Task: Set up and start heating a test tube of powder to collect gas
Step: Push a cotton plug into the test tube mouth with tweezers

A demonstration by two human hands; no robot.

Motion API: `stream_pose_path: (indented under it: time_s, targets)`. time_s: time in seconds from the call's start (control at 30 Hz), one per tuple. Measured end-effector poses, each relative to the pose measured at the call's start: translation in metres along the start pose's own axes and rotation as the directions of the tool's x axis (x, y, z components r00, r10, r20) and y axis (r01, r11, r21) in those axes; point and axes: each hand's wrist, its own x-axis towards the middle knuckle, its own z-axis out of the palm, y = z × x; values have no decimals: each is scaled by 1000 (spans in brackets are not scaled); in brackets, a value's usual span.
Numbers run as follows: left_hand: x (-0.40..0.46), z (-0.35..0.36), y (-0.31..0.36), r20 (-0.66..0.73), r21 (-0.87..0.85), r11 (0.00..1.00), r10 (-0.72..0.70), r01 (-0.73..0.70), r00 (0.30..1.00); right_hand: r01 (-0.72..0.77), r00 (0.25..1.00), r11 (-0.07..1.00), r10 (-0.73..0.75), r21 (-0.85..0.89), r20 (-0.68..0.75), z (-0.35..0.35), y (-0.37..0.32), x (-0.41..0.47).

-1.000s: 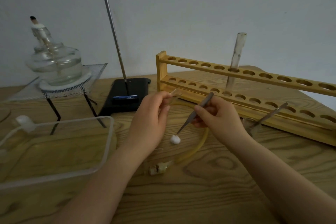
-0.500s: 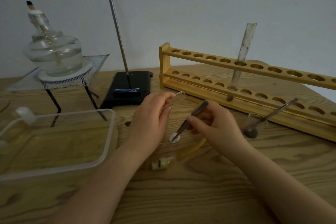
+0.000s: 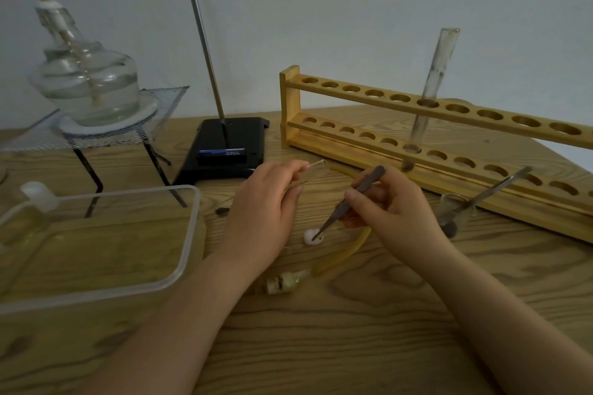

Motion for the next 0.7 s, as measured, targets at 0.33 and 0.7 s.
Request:
stream_pose_path:
  time_s: [0.33,0.7]
  targets:
    - [-1,3,-3,5,9,1000,14,-14,1000,-3,996,1000,5,19,-93,-2,1,2]
    - [-1,3,-3,20,10,1000,-1,0,1000,50,940,989,-1,136,-342,-13,-8,6]
